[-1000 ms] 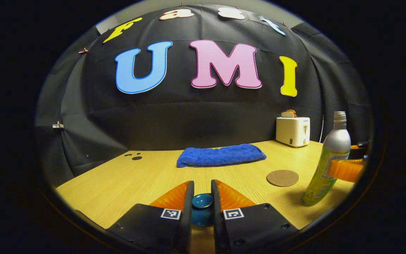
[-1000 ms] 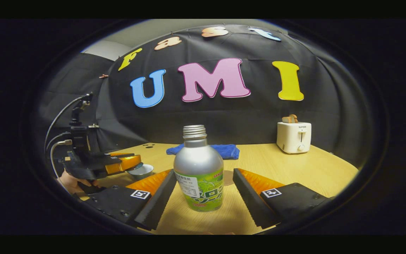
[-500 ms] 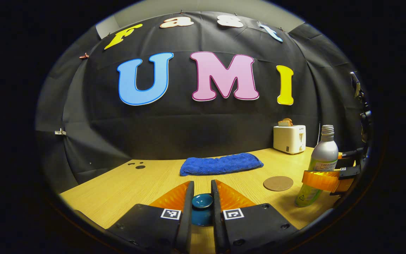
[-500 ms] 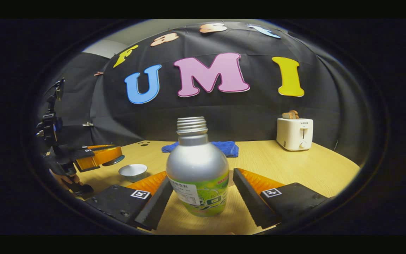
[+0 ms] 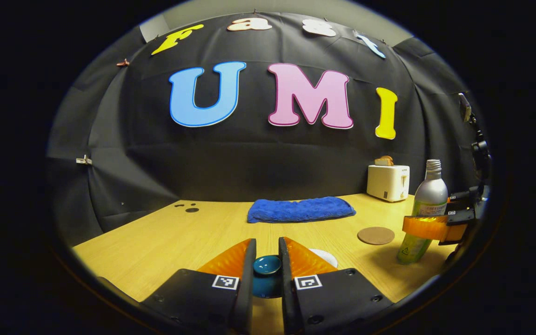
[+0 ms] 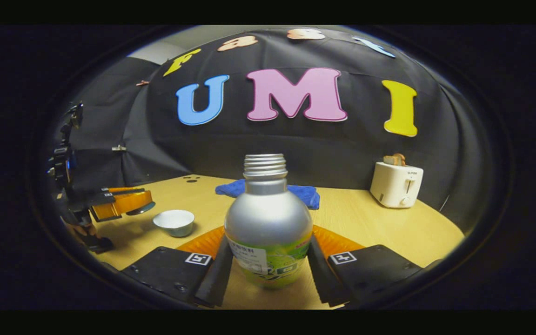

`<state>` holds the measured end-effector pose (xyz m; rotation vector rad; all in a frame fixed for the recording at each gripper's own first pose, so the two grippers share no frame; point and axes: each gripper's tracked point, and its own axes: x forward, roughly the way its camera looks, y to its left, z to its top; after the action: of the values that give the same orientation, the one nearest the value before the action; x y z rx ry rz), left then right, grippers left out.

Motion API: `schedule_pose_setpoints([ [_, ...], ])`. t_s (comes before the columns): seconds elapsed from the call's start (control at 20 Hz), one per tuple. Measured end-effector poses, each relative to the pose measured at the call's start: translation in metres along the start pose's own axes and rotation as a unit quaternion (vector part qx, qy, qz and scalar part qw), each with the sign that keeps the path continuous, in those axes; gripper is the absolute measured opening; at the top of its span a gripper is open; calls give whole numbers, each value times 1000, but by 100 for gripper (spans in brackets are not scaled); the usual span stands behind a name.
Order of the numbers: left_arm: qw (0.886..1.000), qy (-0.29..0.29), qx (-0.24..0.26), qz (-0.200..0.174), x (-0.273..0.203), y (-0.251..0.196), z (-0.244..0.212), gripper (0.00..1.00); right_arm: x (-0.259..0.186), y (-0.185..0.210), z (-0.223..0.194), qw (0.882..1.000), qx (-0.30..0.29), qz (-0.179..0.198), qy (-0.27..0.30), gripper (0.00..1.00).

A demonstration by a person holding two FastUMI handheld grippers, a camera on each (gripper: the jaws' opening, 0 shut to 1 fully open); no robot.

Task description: Open the teacup lid with one hand, grasp the water bottle and pour water into the teacup with the other hand; after pouring, place the water bottle on the coaster and then close the teacup lid.

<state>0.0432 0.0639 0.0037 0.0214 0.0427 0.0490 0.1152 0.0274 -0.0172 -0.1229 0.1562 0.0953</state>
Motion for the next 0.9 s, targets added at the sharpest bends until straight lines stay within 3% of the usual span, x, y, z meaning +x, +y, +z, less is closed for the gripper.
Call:
schedule_pose_setpoints([
  [0.2,1000,-15,10,7,-3,16,7,29,17,-1,12,993,-115,-14,2,76],
  [0.45,1000,-19,12,5,-5,28,6,29,41,5,16,967,-254,-23,12,77],
  [0.7,999,-31,12,8,-9,43,9,29,66,-2,23,906,-418,-61,5,76],
  [0.9,999,-30,3,13,-10,55,1,29,75,6,22,861,-503,-73,-1,76],
])
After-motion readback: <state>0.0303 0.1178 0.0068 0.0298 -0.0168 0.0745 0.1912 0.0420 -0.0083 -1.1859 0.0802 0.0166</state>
